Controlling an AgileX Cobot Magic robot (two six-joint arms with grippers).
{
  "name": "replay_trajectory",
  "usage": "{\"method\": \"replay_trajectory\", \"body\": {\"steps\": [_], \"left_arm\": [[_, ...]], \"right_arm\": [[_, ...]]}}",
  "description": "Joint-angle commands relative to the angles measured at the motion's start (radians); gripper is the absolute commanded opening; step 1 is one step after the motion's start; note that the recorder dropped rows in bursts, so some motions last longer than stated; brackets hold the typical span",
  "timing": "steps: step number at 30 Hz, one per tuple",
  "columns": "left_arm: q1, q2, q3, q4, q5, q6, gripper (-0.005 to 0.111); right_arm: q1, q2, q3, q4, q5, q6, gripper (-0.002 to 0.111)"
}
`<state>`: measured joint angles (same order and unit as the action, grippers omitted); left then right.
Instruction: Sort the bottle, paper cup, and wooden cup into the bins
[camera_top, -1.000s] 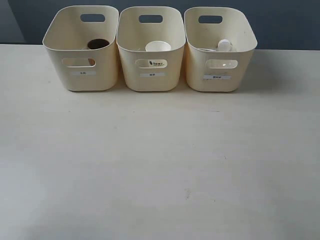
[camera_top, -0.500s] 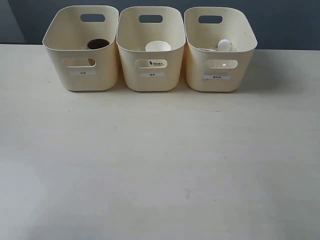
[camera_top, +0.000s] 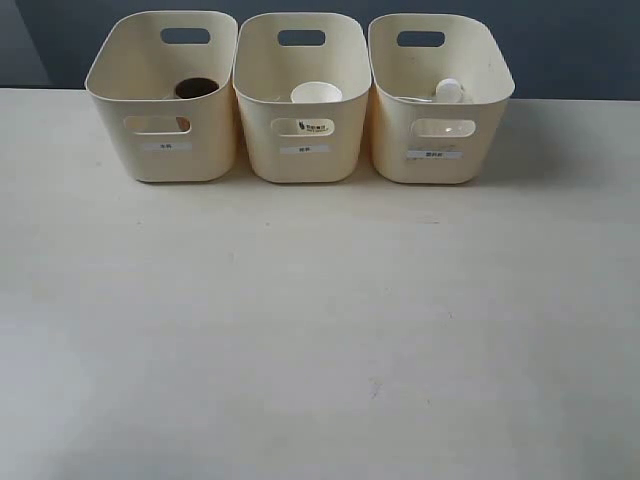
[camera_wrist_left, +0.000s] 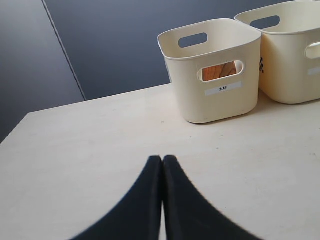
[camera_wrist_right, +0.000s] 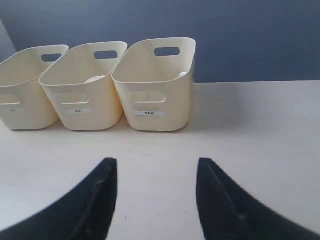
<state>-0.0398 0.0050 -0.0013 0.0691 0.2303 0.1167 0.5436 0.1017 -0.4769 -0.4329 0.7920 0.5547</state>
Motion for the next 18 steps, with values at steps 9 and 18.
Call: {"method": "replay_trajectory", "body": {"steps": [9, 18], "left_arm": [[-0.003, -0.005, 0.001, 0.000, -0.006, -0.002, 0.000], [-0.003, -0.005, 0.001, 0.000, -0.006, -0.002, 0.000]], "right_arm": [[-0.212, -0.055, 0.005, 0.000, -0.171, -0.002, 0.047], [-0.414, -0.056, 0.078, 0.049, -0.249, -0.002, 0.047]]}}
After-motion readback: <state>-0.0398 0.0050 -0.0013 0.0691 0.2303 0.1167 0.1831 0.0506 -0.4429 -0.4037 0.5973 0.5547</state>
